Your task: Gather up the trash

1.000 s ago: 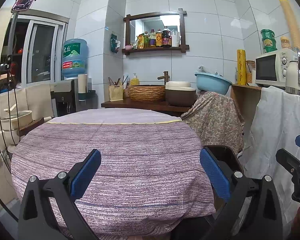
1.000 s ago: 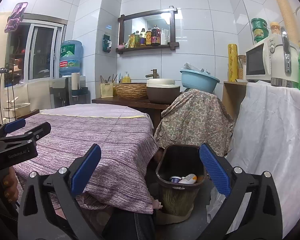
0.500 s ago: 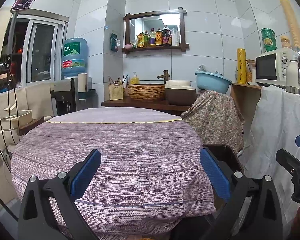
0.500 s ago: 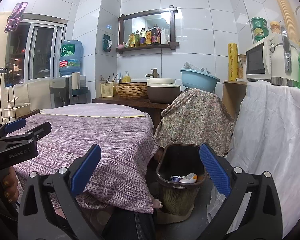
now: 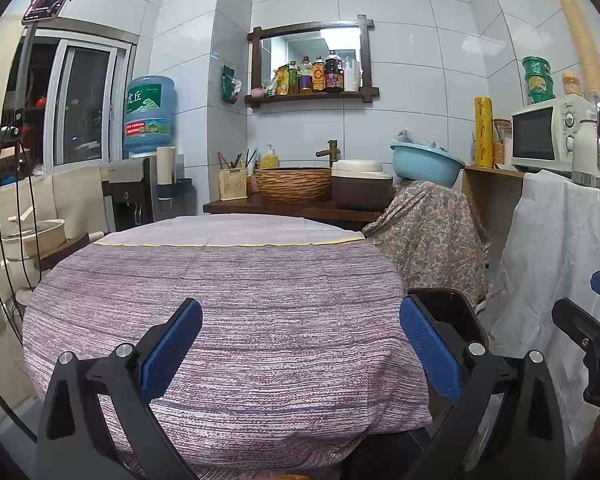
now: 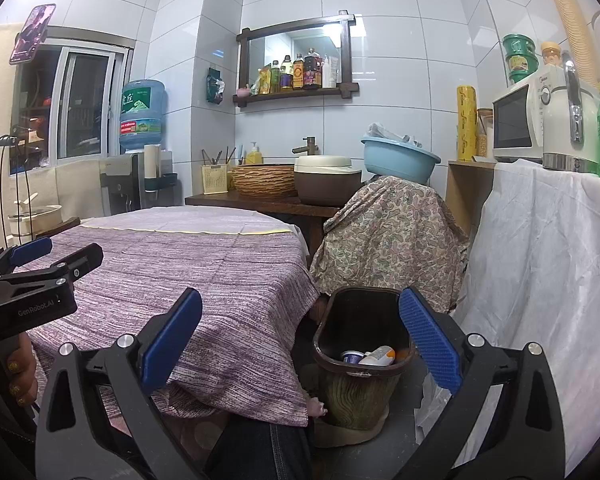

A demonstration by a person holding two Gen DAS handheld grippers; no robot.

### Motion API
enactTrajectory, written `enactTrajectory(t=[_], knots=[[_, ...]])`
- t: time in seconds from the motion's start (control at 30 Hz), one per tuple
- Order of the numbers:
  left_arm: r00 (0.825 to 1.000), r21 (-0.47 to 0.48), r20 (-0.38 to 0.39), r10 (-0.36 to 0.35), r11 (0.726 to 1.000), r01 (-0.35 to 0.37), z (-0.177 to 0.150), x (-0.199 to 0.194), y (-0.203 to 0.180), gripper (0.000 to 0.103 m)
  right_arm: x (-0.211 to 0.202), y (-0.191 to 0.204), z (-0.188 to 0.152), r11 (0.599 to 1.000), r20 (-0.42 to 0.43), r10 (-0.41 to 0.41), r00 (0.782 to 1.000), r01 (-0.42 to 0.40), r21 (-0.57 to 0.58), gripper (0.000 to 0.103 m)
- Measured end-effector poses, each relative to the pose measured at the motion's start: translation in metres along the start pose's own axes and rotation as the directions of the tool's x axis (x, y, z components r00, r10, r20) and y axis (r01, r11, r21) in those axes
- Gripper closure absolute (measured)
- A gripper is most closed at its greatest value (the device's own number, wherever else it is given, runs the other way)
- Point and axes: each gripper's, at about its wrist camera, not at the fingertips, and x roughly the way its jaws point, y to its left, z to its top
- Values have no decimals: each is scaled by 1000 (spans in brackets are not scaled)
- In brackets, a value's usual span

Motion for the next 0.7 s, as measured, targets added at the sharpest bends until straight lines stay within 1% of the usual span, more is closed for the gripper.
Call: enactTrajectory(t=[0.7], knots=[[1000,-1,4,-2,1000,2,-4,-2,0,5,1,2,-2,1000,-4,5,1000,-5,1,6]])
